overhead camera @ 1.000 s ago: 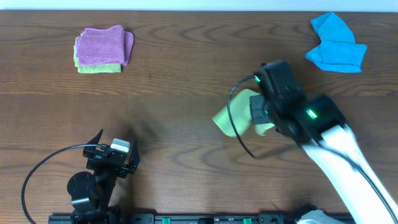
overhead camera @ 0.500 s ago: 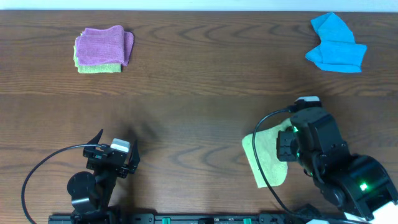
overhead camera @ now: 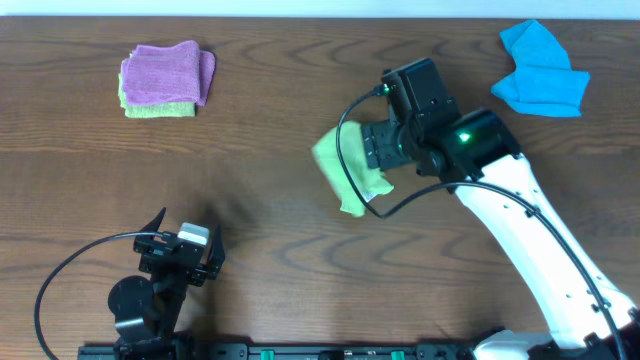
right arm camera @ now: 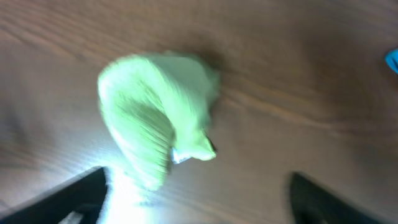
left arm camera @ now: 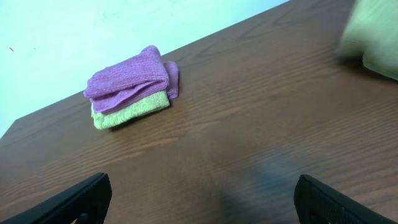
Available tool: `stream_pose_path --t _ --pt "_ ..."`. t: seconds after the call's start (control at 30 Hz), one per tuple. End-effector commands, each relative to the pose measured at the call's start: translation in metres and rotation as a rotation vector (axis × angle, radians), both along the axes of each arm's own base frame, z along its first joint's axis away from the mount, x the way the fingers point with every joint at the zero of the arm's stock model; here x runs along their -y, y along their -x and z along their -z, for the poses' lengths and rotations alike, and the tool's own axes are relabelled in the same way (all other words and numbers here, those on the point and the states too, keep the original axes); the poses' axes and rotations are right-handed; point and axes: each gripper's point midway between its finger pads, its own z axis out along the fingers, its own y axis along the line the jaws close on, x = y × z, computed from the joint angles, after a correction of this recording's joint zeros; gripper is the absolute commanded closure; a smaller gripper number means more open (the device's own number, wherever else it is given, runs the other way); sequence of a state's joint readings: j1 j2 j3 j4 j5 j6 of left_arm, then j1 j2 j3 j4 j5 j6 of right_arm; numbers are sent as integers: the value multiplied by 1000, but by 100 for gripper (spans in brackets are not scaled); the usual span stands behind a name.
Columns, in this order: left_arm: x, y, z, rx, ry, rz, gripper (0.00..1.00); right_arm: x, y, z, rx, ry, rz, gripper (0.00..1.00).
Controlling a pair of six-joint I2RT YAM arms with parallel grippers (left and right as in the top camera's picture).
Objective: Fold the cloth
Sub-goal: 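Lower the yellow-green cloth onto the table center with the right gripper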
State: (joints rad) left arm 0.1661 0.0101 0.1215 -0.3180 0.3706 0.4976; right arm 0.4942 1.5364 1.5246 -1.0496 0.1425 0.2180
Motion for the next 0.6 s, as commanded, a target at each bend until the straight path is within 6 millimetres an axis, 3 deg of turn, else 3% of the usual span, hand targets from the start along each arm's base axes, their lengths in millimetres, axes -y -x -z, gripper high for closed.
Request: stream_pose_path --t 0.0,0.23,0.3,0.57 --pt "4 1 10 -24 13 17 5 7 6 0 -15 36 2 1" --pt "4 1 10 -25 13 17 5 21 27 16 -114 95 37 1" --pt "4 1 10 -24 13 17 5 22 32 31 -146 98 45 1" --pt "4 1 10 -25 13 17 5 -5 31 82 -167 -18 -20 1"
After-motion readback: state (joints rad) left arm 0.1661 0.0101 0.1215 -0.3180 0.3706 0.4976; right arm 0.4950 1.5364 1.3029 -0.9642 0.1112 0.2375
